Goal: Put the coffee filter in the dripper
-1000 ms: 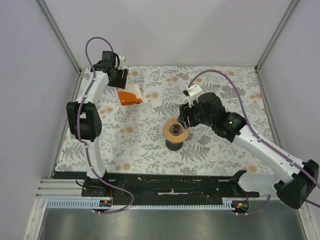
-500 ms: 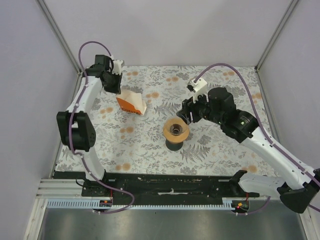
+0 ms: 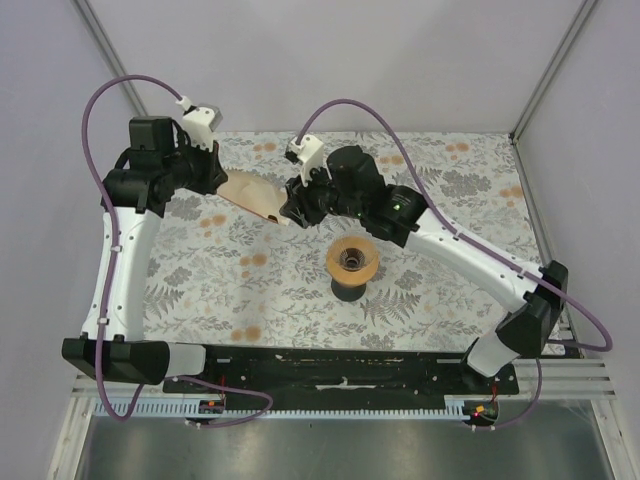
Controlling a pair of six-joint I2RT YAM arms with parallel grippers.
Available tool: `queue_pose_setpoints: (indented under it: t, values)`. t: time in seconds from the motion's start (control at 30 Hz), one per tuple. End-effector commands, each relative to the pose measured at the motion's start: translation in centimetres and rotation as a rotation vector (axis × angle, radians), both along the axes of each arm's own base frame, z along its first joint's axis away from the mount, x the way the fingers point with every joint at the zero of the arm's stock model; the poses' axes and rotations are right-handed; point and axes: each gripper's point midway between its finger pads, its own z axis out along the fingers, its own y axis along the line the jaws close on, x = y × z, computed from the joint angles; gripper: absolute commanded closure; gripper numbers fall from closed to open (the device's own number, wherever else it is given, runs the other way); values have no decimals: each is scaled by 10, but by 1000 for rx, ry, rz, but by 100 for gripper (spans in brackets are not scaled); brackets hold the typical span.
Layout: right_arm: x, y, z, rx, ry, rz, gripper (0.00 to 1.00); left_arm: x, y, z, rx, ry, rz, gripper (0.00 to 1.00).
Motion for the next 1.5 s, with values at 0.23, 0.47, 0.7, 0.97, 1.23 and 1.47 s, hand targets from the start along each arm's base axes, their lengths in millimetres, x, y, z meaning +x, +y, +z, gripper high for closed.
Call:
queue_pose_setpoints:
  t: [0.23, 0.47, 0.7, 0.97, 1.23, 1.47]
  values:
    - [10, 34, 0, 55, 20, 48, 62, -18, -12, -2, -47, 34, -57, 98]
    - [41, 35, -22, -2, 4, -74, 62, -21, -13, 4, -54, 22, -66, 98]
    - [39, 42, -28, 0, 18, -41, 55, -20, -15, 4, -63, 25, -69, 98]
    - [32, 38, -26, 7, 37, -37, 54, -18, -13, 7, -54, 12, -61, 98]
    - [25, 8, -25, -24, 45, -126, 52, -17, -12, 9, -51, 4, -56, 98]
    - [22, 4, -29, -2, 44, -135, 50, -17, -14, 11, -60, 5, -63, 98]
